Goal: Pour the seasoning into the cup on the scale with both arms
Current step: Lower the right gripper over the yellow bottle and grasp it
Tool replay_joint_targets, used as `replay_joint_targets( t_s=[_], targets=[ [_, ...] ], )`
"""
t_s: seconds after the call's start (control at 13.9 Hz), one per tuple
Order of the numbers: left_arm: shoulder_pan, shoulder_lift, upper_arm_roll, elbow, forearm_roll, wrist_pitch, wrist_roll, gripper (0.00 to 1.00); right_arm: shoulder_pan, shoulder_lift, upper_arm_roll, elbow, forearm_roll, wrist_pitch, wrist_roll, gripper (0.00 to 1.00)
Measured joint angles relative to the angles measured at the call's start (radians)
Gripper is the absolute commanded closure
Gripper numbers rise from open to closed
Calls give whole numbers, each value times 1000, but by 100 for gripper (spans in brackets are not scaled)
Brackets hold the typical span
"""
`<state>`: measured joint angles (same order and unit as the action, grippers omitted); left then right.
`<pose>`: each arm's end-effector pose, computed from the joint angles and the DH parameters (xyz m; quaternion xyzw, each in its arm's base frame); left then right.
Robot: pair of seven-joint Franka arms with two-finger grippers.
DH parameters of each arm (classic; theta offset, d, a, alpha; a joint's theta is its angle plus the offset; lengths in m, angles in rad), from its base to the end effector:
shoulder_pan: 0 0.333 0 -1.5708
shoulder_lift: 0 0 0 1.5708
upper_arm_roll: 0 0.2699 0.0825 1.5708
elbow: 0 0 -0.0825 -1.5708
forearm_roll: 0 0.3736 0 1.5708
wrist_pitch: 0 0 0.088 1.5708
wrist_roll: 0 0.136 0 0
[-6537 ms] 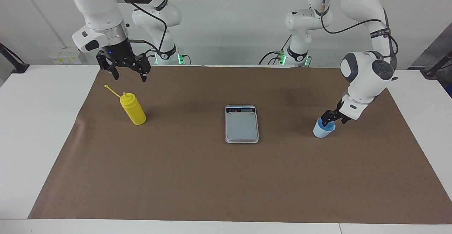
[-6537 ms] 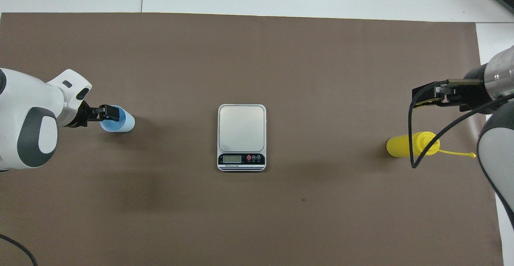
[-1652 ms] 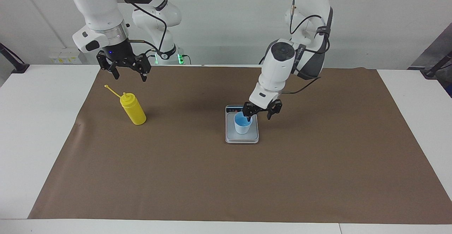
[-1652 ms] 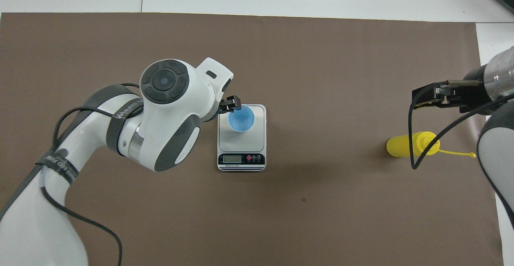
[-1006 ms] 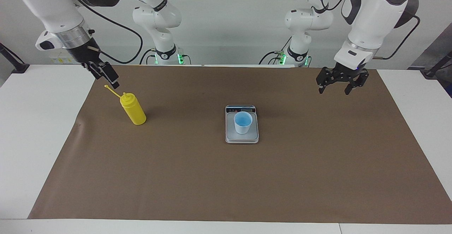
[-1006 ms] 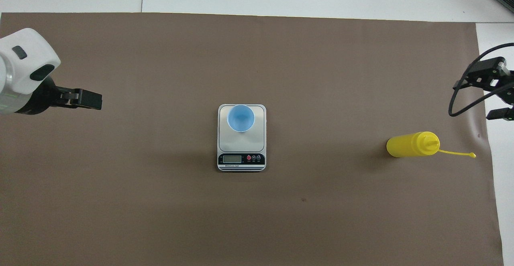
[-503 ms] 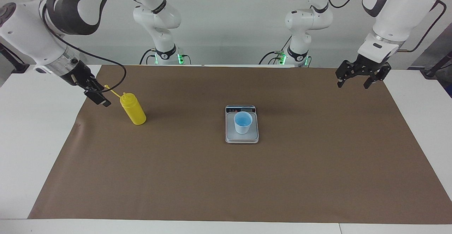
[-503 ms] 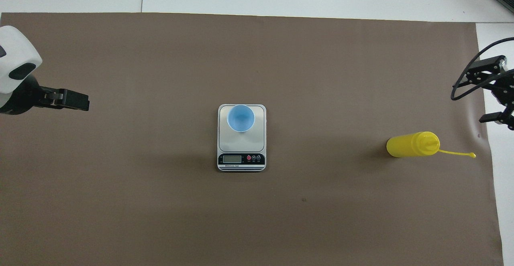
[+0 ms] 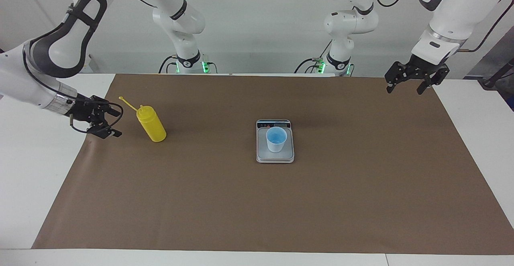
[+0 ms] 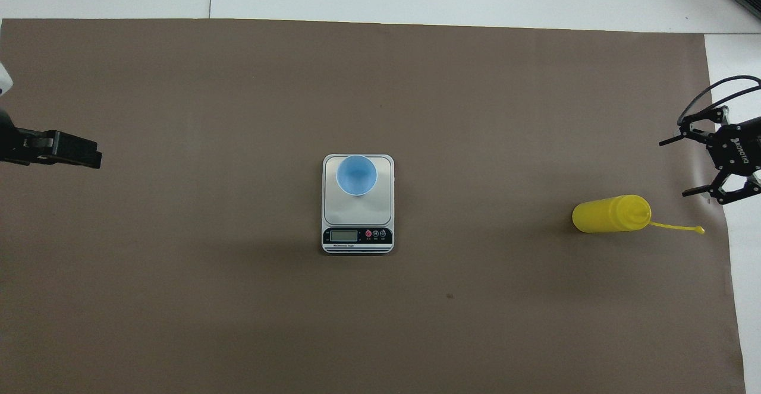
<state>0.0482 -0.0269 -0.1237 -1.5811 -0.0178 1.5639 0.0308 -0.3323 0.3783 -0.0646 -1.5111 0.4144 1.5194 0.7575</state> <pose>0.5350 -0.0436 0.5585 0.9985 -0.0532 0.0046 0.0073 0.5704 -0.1740 0.3664 -0.7933 0.5491 0.2113 0.1567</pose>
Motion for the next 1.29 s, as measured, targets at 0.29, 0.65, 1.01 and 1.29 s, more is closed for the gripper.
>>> replay_joint_targets(
  t_s=[0.29,0.65,1.01,1.29],
  targets=[
    [0,7,0,36,-1,-37,0,0,-54,126,0,48,83,-32,0,0],
    [0,16,-2,29,-1,-36,0,0,-59,152,2,-2,176,-46,0,0],
    [0,16,-2,28,-1,-34,0,0,-57,98,3,-176,256,21,-18,0],
    [0,16,-2,22,-1,-29,0,0,-54,53,4,-275,319,30,-22,0]
  ],
)
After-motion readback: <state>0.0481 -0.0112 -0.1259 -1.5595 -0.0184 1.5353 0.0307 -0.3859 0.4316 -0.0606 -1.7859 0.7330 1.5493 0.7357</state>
